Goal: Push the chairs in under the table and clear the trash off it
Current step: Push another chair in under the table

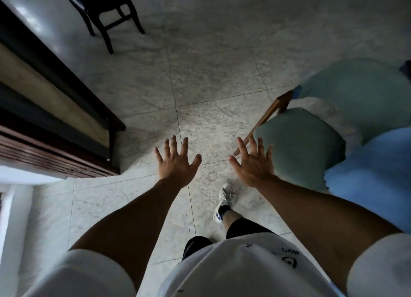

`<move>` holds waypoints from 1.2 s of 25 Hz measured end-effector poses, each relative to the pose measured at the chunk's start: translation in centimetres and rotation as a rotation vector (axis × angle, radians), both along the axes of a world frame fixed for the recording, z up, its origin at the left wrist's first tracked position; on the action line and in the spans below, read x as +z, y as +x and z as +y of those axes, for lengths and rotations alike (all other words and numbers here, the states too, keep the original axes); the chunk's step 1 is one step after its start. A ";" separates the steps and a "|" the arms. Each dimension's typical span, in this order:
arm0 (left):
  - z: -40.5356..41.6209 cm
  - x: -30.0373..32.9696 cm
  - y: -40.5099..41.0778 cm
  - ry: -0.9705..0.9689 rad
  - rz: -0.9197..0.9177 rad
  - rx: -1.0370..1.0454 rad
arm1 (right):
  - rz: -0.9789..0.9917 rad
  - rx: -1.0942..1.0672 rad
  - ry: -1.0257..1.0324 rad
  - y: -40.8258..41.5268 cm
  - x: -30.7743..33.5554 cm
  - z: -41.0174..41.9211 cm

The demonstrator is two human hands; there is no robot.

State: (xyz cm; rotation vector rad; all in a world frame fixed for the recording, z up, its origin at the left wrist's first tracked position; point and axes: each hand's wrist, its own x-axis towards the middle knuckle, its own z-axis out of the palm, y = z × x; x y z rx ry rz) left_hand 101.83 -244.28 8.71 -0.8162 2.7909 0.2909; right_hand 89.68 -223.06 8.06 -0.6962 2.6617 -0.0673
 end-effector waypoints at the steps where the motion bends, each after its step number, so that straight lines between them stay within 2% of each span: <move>1: -1.1 -0.2 -2.3 -0.002 -0.014 -0.008 | 0.001 -0.012 -0.004 -2.3 -0.4 -1.3; 13: -10.5 0.2 -27.2 -0.033 -0.066 -0.053 | -0.057 -0.089 -0.029 -26.0 -0.9 -11.1; 22: -18.0 -1.3 -48.7 -0.001 -0.088 -0.286 | -0.055 -0.288 0.054 -43.0 -1.1 -15.6; 30: -22.7 1.1 -67.4 0.045 -0.072 -0.513 | 0.043 -0.574 0.040 -56.3 1.7 -20.2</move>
